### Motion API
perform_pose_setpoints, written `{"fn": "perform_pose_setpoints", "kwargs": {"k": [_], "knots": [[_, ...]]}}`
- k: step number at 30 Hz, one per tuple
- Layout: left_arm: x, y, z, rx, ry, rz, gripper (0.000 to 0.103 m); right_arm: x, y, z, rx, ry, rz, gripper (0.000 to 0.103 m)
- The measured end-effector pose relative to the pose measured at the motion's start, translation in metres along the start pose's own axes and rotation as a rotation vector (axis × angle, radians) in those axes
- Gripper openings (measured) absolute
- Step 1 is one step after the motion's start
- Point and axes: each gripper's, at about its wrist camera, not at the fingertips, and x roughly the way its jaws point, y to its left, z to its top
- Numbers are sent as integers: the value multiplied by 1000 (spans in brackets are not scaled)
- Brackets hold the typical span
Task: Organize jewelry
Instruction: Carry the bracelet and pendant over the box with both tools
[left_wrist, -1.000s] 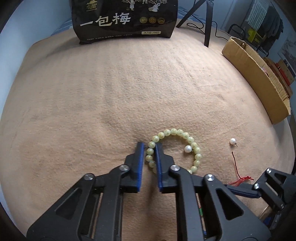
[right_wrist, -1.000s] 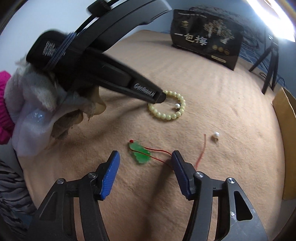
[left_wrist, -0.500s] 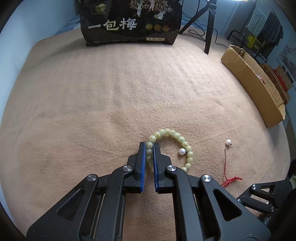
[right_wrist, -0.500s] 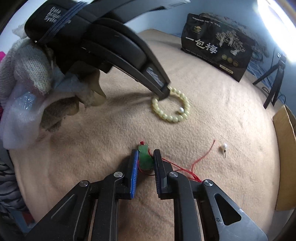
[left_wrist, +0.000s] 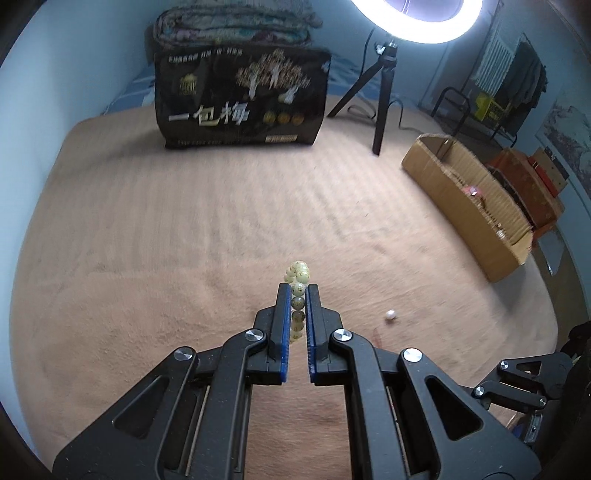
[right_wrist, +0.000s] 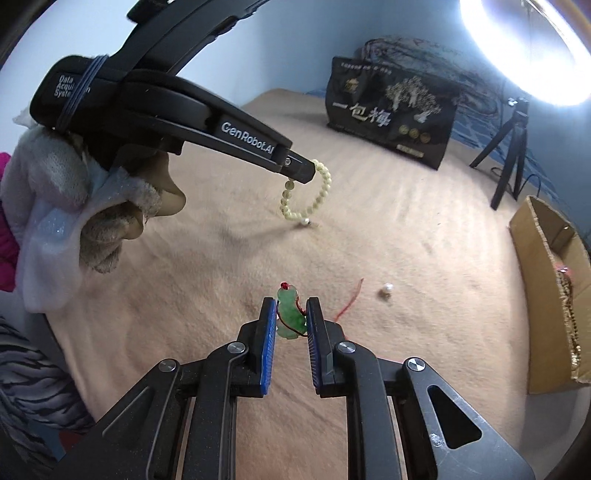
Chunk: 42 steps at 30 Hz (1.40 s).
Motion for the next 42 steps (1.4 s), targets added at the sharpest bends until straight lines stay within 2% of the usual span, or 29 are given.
{"fn": "perform_pose_setpoints", "kwargs": {"k": [6,12,27,37,42], "knots": [[-19,-9,7,-9,-44,-10,5,-29,-11,2,28,-42,-13,14],[-30,-20,14,-13,-77,-29,5,-64,-39,8,84,-96,-38,14],[-45,-87,47,17,-162,-140,5,-131,-122,20,188,-205,-155,14],[-18,-153,81,63,-178,-223,5,-150,-185,4,235,-187,-255,14],[8,-187,98,109,-169,-228,5,-150,-217,-6,261,-172,-284,14]]}}
